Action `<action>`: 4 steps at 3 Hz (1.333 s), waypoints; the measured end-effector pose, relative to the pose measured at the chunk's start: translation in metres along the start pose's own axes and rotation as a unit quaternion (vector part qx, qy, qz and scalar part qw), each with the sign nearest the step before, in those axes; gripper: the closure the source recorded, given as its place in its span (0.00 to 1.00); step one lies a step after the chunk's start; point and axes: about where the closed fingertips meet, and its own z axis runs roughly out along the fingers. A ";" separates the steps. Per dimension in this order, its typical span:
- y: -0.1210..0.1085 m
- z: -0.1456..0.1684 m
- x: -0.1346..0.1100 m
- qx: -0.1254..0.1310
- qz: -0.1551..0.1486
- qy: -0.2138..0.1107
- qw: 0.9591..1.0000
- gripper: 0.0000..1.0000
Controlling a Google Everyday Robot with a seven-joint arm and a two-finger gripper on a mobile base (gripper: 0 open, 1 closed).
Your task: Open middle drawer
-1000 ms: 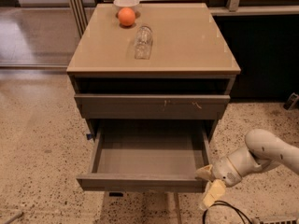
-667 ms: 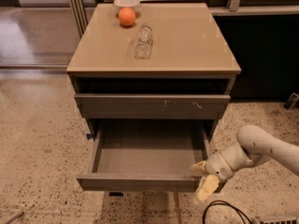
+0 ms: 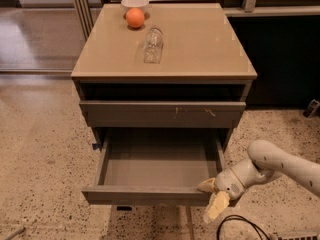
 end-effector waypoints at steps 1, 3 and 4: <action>-0.001 -0.005 -0.008 0.032 -0.022 0.031 0.999 0.00; -0.003 -0.025 -0.041 0.083 -0.066 0.081 0.991 0.00; -0.009 -0.015 -0.023 0.055 -0.049 0.055 0.996 0.00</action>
Offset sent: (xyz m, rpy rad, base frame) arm 0.0706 0.0076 0.0855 -0.2829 -0.3554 0.0961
